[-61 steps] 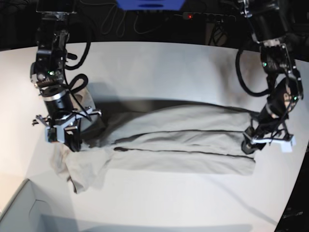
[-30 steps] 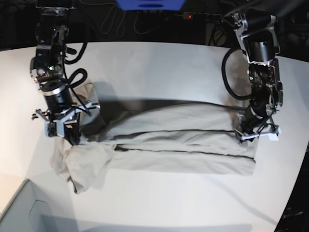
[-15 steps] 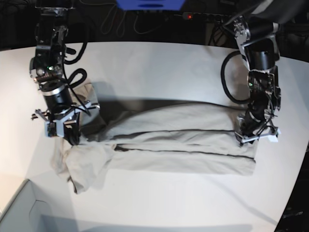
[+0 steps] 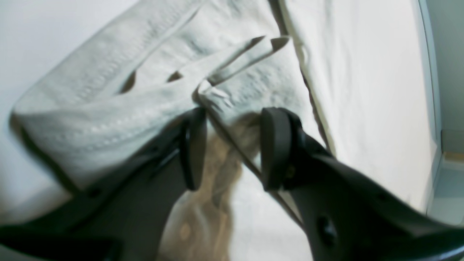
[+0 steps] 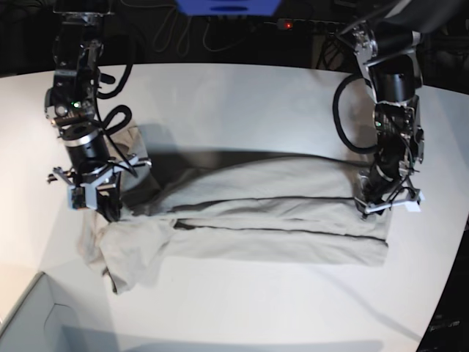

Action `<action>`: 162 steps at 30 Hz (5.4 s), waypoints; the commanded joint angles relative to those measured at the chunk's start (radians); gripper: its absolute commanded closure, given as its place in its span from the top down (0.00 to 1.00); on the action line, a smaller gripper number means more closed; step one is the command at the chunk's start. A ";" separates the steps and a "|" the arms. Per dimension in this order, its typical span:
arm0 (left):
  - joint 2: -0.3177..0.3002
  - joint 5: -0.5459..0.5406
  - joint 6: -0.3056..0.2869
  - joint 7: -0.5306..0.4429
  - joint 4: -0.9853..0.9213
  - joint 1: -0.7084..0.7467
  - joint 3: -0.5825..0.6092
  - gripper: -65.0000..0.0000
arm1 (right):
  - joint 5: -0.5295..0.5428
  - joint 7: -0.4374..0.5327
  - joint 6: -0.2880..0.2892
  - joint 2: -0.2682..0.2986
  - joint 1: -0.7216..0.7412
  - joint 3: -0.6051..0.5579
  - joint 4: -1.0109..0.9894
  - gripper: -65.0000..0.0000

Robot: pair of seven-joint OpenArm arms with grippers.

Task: Layout the t-shirt on the table in an organized manner, then fold the t-shirt properly
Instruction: 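Adjust the grasp on the t-shirt edge with both grippers, then lift the t-shirt edge with both grippers and shake it out, then lay the t-shirt flat, pulling its edge away with both grippers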

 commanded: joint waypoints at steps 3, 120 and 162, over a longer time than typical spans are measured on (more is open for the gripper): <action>-0.007 -0.001 -0.002 -0.006 0.012 -0.022 -0.002 0.37 | 0.010 0.029 0.000 0.006 0.013 -0.001 0.016 0.00; -0.101 0.108 0.000 0.004 0.522 -0.261 0.268 0.00 | 0.012 -0.337 0.336 0.101 0.490 0.061 -0.001 0.00; -0.099 0.038 -0.002 0.077 0.724 0.263 0.109 0.00 | 0.018 -0.133 0.358 0.050 -0.056 0.169 0.192 0.00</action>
